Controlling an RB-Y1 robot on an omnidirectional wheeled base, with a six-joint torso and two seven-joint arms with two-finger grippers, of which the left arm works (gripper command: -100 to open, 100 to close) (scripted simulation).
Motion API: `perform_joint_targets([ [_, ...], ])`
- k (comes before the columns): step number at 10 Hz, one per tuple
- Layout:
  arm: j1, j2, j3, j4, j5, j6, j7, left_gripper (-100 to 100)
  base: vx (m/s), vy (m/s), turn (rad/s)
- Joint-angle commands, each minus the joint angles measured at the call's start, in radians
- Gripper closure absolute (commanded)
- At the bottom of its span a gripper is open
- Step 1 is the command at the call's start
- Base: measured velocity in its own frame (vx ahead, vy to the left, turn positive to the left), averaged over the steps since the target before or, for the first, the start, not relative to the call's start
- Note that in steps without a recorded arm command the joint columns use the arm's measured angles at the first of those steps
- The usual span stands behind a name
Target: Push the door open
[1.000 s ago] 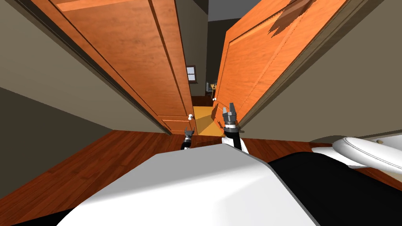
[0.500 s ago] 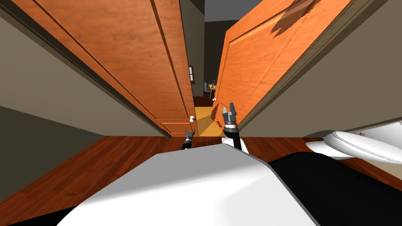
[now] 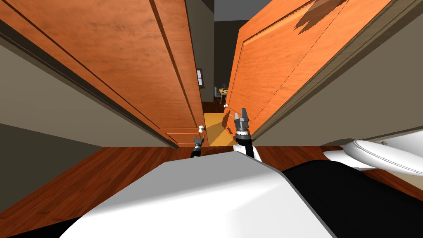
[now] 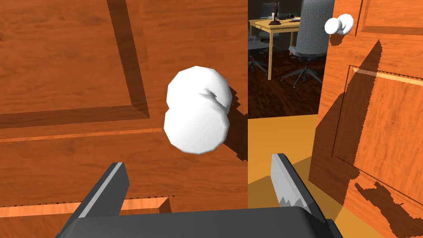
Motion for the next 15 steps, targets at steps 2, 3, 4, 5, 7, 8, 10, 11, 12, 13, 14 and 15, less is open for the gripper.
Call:
perform_joint_targets([
  [2,-0.002,0.002,0.005,0.005,0.003,-0.004,0.005,-100,0.202,-0.037,-0.032],
  [3,-0.003,0.002,0.006,0.007,0.004,-0.005,0.007,-100,0.195,0.006,-0.024],
  [4,-0.004,0.001,0.007,0.010,0.005,-0.007,0.008,-100,0.177,-0.005,-0.025],
  [5,-0.005,0.001,0.008,0.011,0.006,-0.008,0.010,-100,0.176,-0.017,-0.018],
  [7,-0.005,0.001,0.008,0.010,0.005,-0.007,0.008,100,0.035,-0.001,0.003],
  [8,-0.005,0.001,0.008,0.010,0.005,-0.007,0.008,100,-0.023,0.004,-0.009],
  [10,-0.005,0.001,0.008,0.010,0.005,-0.007,0.008,100,-0.006,0.001,-0.005],
  [11,-0.005,0.001,0.008,0.010,0.005,-0.007,0.008,100,0.000,0.000,0.000],
  [12,-0.005,0.001,0.008,0.010,0.005,-0.007,0.008,100,0.000,0.000,0.000],
  [13,-0.010,0.004,0.022,0.012,0.010,-0.007,0.005,100,0.085,-0.026,0.019],
  [14,-0.011,0.005,0.030,0.014,0.013,-0.008,0.003,100,0.172,-0.035,0.036],
  [15,-0.012,0.006,0.039,0.016,0.016,-0.009,0.000,100,0.186,-0.044,0.036],
])
